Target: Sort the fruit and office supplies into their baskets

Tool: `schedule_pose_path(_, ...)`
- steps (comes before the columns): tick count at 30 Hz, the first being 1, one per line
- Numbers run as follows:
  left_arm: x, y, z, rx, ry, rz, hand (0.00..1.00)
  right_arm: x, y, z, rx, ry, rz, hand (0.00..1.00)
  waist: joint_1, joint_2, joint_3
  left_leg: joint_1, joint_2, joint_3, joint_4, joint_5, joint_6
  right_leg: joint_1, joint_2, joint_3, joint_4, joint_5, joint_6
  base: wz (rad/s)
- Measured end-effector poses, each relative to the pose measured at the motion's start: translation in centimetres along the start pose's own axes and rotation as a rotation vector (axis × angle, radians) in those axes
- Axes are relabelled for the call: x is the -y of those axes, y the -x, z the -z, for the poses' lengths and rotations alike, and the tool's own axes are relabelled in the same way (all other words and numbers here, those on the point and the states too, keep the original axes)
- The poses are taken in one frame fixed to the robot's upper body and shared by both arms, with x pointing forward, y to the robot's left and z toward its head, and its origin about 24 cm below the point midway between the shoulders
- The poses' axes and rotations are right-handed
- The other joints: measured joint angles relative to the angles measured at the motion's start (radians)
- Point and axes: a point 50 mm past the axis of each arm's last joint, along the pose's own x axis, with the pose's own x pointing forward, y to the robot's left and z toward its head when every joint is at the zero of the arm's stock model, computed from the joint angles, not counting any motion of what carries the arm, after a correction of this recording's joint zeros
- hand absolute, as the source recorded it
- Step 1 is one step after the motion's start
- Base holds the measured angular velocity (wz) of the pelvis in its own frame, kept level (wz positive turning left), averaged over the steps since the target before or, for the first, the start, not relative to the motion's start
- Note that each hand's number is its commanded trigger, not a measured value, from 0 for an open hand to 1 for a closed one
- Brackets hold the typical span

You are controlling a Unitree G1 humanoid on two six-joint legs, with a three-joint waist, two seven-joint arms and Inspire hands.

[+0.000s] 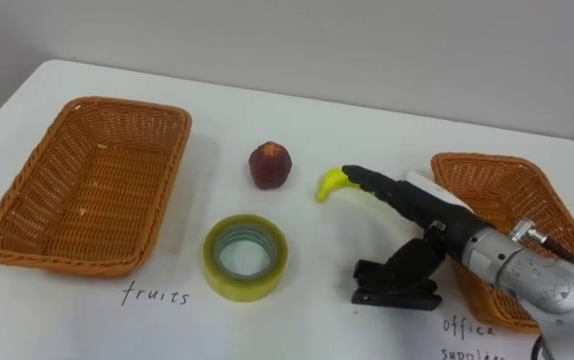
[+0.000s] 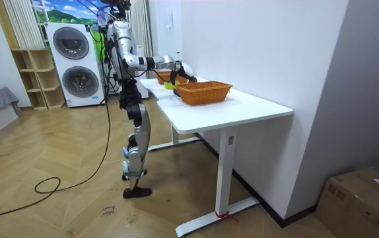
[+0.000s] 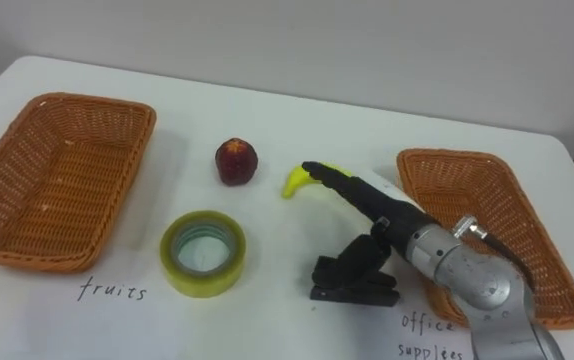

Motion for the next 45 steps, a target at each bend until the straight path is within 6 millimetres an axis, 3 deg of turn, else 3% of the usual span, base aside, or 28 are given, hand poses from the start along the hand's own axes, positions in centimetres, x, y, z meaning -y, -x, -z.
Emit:
schedule_pose_path(10, -0.3, -0.1, -0.2, 0.007, -0.001, -0.006, 0.00, -0.5, -0.1, 1.1, -0.042, -0.024, -0.055, 0.00, 0.001, -0.012, 0.0008, 0.000, 0.000, 0.000, 0.000, 0.000, 0.000, -0.005, -0.001, -0.004, -0.002, 0.001, 0.001, 0.00)
schedule_pose_path(45, -0.5, -0.1, 0.3, -0.036, -0.020, -0.008, 0.00, -0.3, 0.5, 2.4, -0.238, 0.124, -0.150, 0.00, 0.002, -0.011, 0.0013, 0.006, -0.002, -0.002, -0.005, 0.000, 0.000, 0.005, 0.000, -0.001, -0.002, 0.001, 0.002, 0.00)
